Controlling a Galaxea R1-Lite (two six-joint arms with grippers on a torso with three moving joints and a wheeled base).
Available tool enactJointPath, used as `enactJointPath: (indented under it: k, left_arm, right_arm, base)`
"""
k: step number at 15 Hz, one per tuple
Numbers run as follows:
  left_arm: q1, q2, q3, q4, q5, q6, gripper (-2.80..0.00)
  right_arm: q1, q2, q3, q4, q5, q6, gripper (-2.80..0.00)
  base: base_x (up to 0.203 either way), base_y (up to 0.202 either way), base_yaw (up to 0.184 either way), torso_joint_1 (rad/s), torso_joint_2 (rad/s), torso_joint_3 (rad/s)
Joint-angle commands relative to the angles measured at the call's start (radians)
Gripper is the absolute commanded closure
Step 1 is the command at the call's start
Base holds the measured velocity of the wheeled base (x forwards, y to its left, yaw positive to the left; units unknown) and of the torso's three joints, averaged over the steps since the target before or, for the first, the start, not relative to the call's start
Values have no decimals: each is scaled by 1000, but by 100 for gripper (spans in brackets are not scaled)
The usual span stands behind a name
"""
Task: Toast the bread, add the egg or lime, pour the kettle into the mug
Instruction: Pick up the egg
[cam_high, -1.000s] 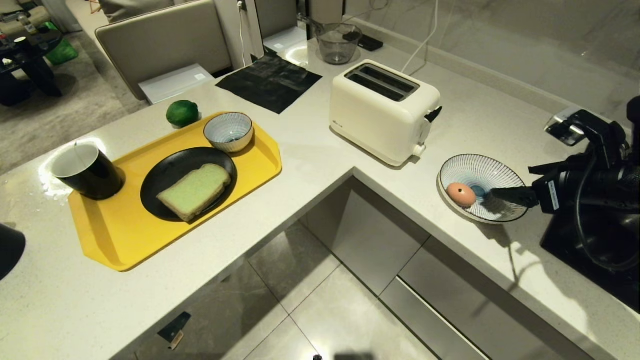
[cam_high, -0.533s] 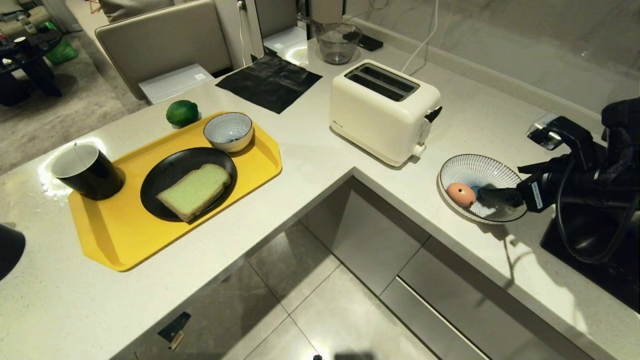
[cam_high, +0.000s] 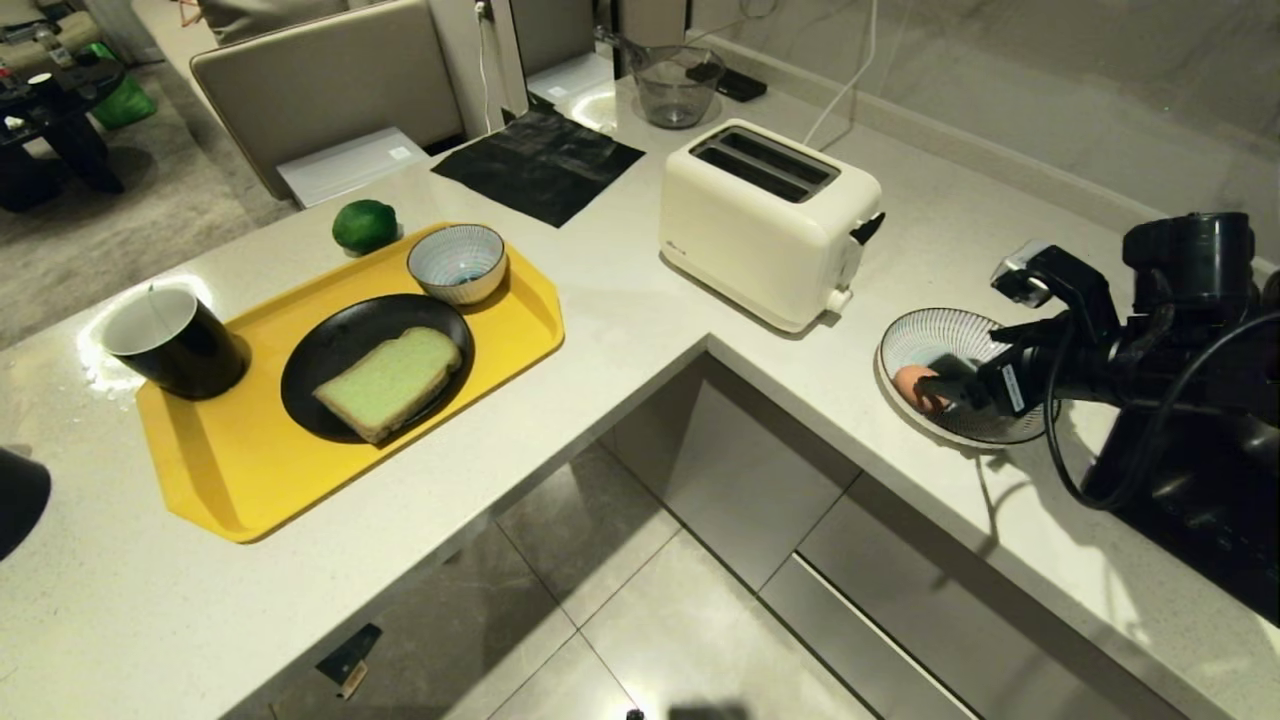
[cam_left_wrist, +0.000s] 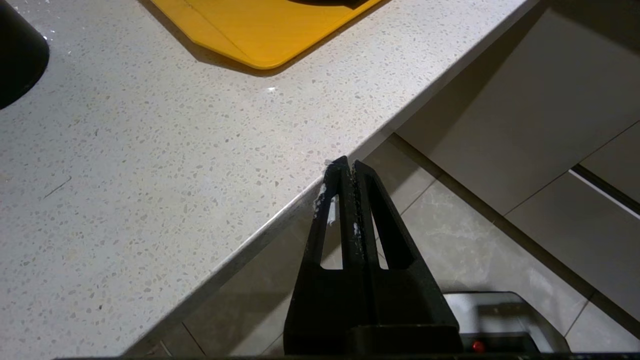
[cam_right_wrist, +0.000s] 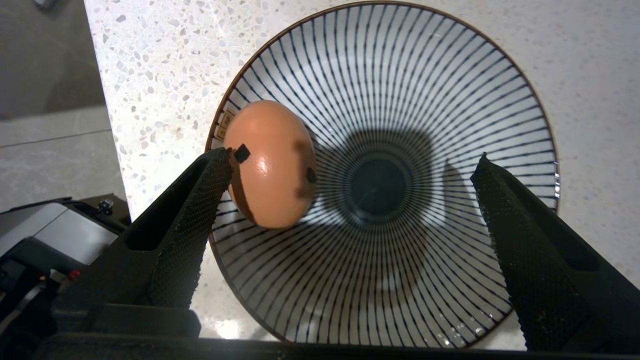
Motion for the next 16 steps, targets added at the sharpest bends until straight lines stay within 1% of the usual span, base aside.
enactJointPath:
  k: [1, 11, 14, 16]
  left_arm:
    - [0, 0, 0, -1, 0, 0, 0]
    - [0, 0, 0, 0, 0, 0, 0]
    - [0, 0, 0, -1, 0, 0, 0]
    - [0, 0, 0, 0, 0, 0, 0]
  right_arm:
    - [2, 39, -18, -1, 1, -8, -280]
    - [2, 85, -65, -3, 10, -9, -280]
    - [2, 85, -64, -3, 13, -44, -280]
    - [2, 85, -64, -2, 13, -51, -280]
  base:
    - [0, 0, 0, 0, 0, 0]
    - [0, 0, 0, 0, 0, 0]
    - [0, 0, 0, 0, 0, 0]
    - [0, 0, 0, 0, 0, 0]
